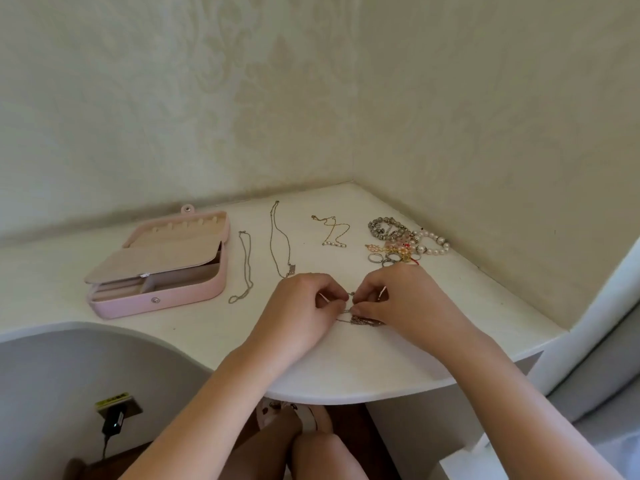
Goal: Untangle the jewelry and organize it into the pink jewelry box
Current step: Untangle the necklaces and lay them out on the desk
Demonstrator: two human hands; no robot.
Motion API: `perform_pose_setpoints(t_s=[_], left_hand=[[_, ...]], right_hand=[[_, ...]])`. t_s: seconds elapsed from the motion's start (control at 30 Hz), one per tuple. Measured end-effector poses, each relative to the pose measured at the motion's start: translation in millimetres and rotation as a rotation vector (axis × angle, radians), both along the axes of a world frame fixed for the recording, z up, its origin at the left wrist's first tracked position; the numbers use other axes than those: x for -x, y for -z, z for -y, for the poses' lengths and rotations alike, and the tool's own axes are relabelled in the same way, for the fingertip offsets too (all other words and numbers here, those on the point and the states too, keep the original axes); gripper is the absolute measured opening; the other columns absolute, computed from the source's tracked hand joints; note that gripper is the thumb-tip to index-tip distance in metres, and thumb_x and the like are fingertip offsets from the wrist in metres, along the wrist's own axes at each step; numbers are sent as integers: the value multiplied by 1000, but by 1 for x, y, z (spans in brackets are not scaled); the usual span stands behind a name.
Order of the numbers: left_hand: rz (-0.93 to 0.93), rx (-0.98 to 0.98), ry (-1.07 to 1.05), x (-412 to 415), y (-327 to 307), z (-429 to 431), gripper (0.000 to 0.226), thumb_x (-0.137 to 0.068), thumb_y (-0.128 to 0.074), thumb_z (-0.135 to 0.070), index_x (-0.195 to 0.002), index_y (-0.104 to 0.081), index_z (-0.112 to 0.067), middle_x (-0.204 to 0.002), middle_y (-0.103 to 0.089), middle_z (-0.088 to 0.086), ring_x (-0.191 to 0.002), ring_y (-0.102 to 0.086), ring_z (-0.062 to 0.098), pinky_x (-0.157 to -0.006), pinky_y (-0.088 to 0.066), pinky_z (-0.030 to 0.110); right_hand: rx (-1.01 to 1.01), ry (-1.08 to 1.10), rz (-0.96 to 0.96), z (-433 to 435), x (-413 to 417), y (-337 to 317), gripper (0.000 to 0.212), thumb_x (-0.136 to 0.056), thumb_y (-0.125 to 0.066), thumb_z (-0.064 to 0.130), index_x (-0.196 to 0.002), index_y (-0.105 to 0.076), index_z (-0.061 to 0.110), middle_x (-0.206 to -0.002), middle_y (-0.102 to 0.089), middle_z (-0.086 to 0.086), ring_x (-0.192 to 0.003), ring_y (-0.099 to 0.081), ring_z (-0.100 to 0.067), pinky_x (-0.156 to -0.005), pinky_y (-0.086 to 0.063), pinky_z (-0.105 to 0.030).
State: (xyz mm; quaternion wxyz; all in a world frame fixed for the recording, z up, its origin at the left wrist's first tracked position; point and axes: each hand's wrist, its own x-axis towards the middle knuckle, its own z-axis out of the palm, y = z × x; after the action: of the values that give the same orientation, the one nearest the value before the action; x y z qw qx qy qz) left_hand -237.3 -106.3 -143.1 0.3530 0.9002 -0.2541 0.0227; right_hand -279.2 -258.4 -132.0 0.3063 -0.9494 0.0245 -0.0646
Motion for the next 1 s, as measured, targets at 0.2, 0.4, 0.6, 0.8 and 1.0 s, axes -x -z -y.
perform_pose_setpoints(t_s=[0.2,0.4,0.6,0.8,1.0], left_hand=[[-69,-7,42,-8,1,1,7,-76,-73,-29,-83,-72,-27,-56,-49,-18,-51,-44,-3,-49,-32,9],[-49,13,-5,-10,10,7,8,-79,-69,-30,-74,-64,-29,-52,-46,-17,-50,-41,1,-51,-29,18],[-6,28,-14,-9,16,6,7,-91,-54,-31,-87,-56,-26,-59,-45,-10,-54,-42,4,-52,-26,22],[-58,141,-25,-12,18,2,5,-86,-61,-24,-86,-60,-29,-74,-63,-8,-55,-48,3,-50,-35,14],[-96,177,15,-11,18,2,8,-80,-68,-24,-85,-66,-29,-74,-62,-16,-53,-47,-1,-50,-33,11]], right_hand=[[303,-125,-59,-4,-8,-21,12,-82,-62,17,-85,-73,14,-81,-70,-3,-71,-62,-16,-63,-51,-28],[435,-215,-79,-2,-20,-21,4,-75,-64,14,-79,-63,13,-72,-60,3,-66,-57,-15,-50,-40,-23],[255,-333,-89,8,-25,-11,16,-80,-60,24,-68,-50,18,-68,-54,6,-62,-46,-7,-52,-33,-19],[70,-311,-92,12,-29,-14,4,-80,-71,18,-81,-67,20,-72,-65,10,-61,-55,4,-59,-43,-9],[183,-319,-73,12,-24,-21,14,-77,-69,11,-80,-73,24,-66,-64,14,-63,-57,2,-59,-44,-10]])
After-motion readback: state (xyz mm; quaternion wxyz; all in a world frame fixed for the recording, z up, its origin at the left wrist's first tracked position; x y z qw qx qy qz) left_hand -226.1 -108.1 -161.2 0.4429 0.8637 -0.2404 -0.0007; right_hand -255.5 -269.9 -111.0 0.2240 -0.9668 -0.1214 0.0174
